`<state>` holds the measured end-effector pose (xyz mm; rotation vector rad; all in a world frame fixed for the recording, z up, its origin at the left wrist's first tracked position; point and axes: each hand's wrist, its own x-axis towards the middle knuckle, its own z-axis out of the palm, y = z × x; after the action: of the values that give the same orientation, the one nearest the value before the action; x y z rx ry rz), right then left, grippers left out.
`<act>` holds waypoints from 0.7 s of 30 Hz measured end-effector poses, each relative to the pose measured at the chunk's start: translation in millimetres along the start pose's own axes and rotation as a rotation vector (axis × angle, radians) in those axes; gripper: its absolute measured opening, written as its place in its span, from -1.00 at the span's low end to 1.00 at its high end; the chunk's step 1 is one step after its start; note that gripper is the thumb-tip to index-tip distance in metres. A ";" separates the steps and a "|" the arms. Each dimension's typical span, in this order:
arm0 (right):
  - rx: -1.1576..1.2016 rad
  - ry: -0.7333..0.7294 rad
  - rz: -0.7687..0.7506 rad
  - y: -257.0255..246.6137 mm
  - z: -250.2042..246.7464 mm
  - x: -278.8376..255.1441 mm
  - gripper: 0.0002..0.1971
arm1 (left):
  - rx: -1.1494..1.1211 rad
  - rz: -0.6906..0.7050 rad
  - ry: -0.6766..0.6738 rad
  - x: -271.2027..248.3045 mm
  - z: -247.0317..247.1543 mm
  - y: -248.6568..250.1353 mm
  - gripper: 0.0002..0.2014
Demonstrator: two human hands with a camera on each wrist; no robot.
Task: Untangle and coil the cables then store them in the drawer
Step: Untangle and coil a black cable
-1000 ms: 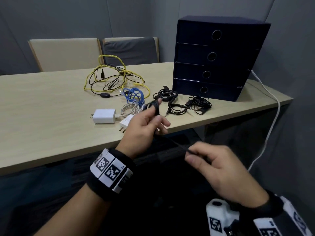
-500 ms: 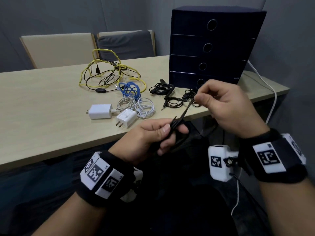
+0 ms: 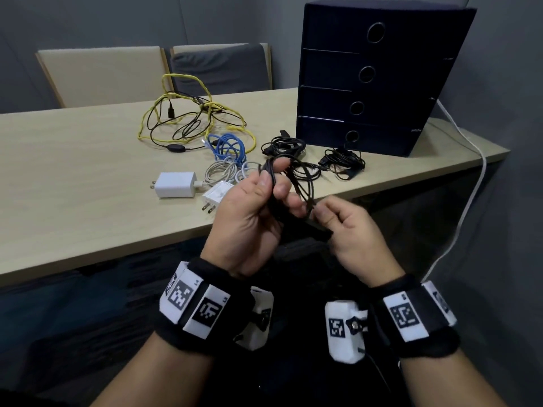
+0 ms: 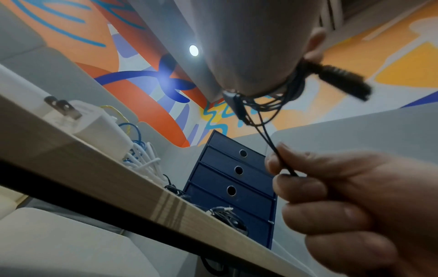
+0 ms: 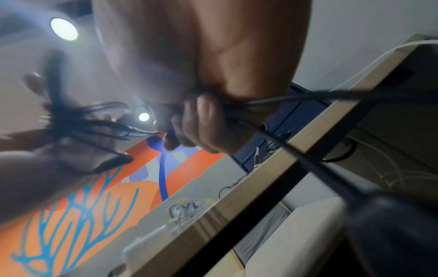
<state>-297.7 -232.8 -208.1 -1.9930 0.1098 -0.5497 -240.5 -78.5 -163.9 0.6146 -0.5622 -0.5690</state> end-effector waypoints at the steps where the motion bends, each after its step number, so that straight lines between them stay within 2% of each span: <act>1: -0.009 -0.026 0.006 1.6 4.6 -5.0 -0.80 | 0.011 0.027 0.050 2.0 -1.8 -2.3 -0.76; 6: -0.172 -0.081 0.080 -1.5 18.7 -24.8 -0.78 | 0.083 0.115 0.248 7.7 -13.9 -19.3 -0.75; 10: -0.247 -0.120 0.065 -2.1 20.9 -31.1 -0.74 | 0.145 0.186 0.311 9.6 -15.4 -21.8 -0.77; 13: -0.238 -0.188 0.024 -5.2 27.2 -42.4 -0.74 | 0.298 0.240 0.334 12.0 -15.8 -19.9 -0.78; 16: -0.263 -0.204 -0.045 -12.8 22.2 -49.4 -0.81 | 0.674 0.225 0.235 6.4 -25.4 -24.0 -0.81; 19: -0.365 -0.174 -0.101 -24.4 7.4 -46.7 -0.87 | 1.133 0.047 -0.034 -4.3 -42.4 -31.3 -0.76; 21: -0.413 -0.163 -0.096 -30.9 -5.0 -42.8 -0.87 | 1.165 -0.096 -0.129 -10.4 -50.0 -32.1 -0.77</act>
<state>-342.9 -209.0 -193.7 -2.4481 0.0276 -0.4479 -226.5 -75.3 -222.5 1.7166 -0.9845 -0.3243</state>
